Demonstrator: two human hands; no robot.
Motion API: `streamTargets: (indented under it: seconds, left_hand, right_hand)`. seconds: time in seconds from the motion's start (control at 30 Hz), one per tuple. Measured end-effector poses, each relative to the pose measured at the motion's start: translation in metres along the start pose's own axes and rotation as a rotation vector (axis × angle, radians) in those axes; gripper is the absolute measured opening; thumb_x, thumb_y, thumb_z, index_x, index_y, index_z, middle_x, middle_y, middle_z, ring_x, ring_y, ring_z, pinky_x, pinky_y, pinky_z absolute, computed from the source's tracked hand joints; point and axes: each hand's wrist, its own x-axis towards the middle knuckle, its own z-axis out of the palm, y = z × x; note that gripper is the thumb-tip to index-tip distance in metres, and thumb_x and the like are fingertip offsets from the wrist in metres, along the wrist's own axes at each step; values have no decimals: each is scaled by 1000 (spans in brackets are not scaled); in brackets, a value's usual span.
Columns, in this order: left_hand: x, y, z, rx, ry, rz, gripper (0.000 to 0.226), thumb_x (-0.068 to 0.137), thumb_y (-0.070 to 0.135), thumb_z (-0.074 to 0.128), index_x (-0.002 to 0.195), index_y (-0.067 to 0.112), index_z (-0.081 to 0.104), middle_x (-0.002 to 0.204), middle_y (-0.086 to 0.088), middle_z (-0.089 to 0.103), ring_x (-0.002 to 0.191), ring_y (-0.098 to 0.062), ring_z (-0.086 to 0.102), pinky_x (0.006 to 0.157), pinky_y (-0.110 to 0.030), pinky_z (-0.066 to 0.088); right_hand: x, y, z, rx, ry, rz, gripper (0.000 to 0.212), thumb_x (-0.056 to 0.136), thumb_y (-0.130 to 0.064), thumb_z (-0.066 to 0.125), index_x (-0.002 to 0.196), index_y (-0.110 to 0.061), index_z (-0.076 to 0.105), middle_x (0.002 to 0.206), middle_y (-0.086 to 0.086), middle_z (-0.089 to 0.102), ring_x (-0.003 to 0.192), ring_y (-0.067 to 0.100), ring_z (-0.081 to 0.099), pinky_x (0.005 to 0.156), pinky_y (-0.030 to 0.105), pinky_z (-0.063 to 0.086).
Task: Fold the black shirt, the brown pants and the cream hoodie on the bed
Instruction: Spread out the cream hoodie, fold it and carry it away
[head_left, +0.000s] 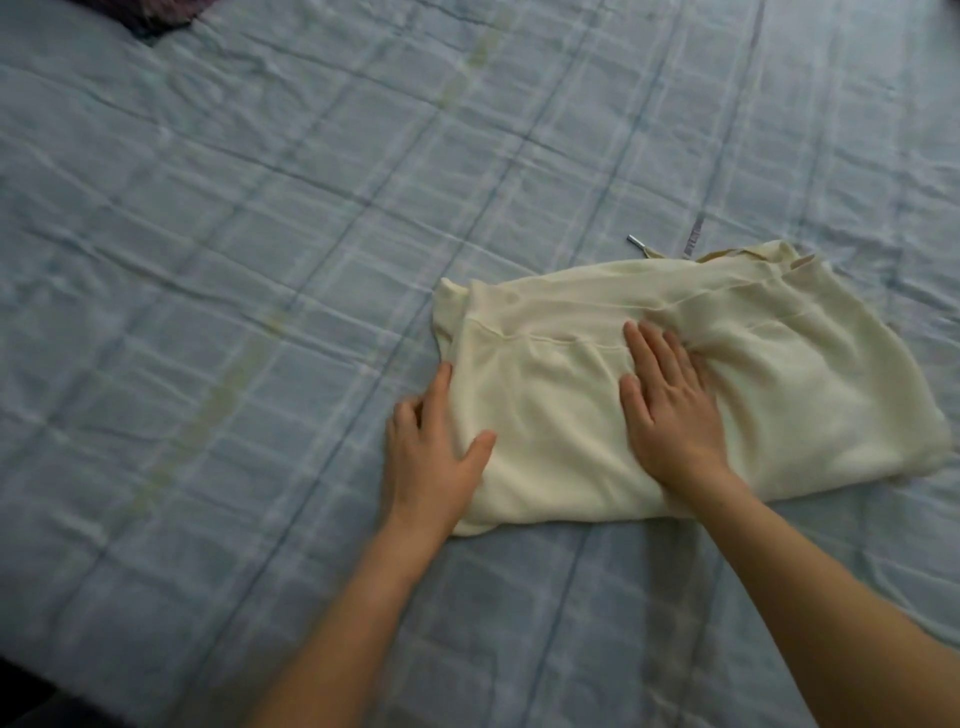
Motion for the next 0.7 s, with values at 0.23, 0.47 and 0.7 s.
streamTargets:
  seconds: [0.23,0.47,0.7]
  left_hand:
    - [1,5,-5,-366,-118,-23,92,73,49,73,139,65,10,152,13,35,133,-19,43,107,-35,37]
    - [11,8,-22,-743,-254,69,54,83,1,71,126,31,62,120,19,63,113,5,58,90,-7,41]
    - [19,6,-76,-713,-283,15,63,73,-1,77,129,25,61,130,3,61,117,2,56,102,-15,41]
  right_hand:
    - [1,-1,-1,10,-4,9,61,97,-40,26,156,-26,23,162,0,24,151,19,16,122,41,13]
    - [-1,-5,-6,3,-21,9,61,97,-39,23,157,-23,20,163,0,22,151,20,15,123,42,12]
    - [-17,-42,-9,33,-57,71,53,105,-24,33,156,-18,18,163,0,19,151,20,14,123,39,9]
